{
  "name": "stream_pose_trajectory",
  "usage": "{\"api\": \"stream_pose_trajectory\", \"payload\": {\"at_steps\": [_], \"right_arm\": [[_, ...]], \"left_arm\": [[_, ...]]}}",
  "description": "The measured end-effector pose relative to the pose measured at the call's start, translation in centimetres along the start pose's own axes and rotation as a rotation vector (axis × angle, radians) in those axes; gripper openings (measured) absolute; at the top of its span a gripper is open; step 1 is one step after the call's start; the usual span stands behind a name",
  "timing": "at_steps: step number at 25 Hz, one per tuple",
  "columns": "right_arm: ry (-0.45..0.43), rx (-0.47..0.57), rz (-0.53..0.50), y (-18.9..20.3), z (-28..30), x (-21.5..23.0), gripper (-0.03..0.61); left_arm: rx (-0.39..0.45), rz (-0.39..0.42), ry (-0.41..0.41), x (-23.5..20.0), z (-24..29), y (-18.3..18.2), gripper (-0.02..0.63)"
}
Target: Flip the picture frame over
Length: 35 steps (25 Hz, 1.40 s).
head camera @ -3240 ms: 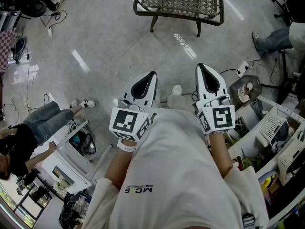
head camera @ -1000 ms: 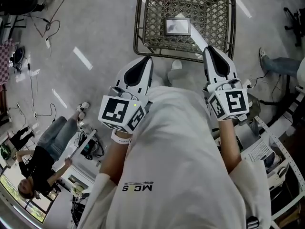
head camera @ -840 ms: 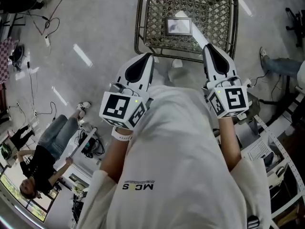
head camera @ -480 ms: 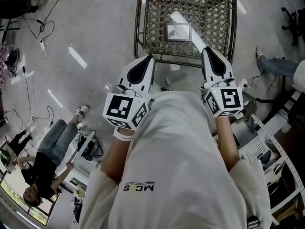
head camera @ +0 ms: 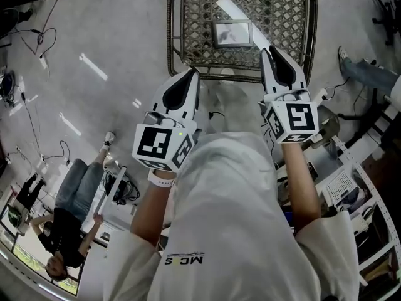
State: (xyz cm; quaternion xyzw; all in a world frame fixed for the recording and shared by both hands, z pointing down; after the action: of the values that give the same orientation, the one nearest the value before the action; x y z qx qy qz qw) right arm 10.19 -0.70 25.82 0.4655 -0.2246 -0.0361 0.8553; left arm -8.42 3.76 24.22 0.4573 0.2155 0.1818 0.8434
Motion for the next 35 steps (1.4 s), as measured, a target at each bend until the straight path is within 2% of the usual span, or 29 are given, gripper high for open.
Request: {"api": "stream_pose_trajectory", "payload": {"at_steps": [13, 20, 28, 35], "right_arm": [[0.083, -0.084, 0.042, 6.6, 7.0, 6.5, 0.058], [0.090, -0.156, 0.065, 11.3, 10.6, 9.9, 0.063], [0.093, -0.237, 0.054, 15.3, 14.0, 11.6, 0.070], [0.127, -0.272, 0.075, 18.1, 15.4, 13.2, 0.077]], "left_arm": [[-0.069, 0.022, 0.005, -2.6, 8.1, 5.6, 0.025], [-0.113, 0.003, 0.003, -3.2, 11.8, 9.8, 0.025], [-0.150, -0.005, 0.001, -3.5, 14.9, 13.4, 0.025], [-0.159, -0.006, -0.026, -4.2, 16.3, 14.7, 0.025]]}}
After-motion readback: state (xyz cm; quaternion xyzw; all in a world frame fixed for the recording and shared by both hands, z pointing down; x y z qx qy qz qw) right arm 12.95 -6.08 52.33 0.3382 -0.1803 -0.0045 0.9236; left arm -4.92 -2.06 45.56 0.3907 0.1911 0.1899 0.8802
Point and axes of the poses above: the fingertips, and each gripper's own axes: z forward along the fingers, x to its right, y out of its underside, the point moved 3 cm from there along -z, backward along the fingers, and after that the axes turned 13 degrees about z, right-handed, at the moved point
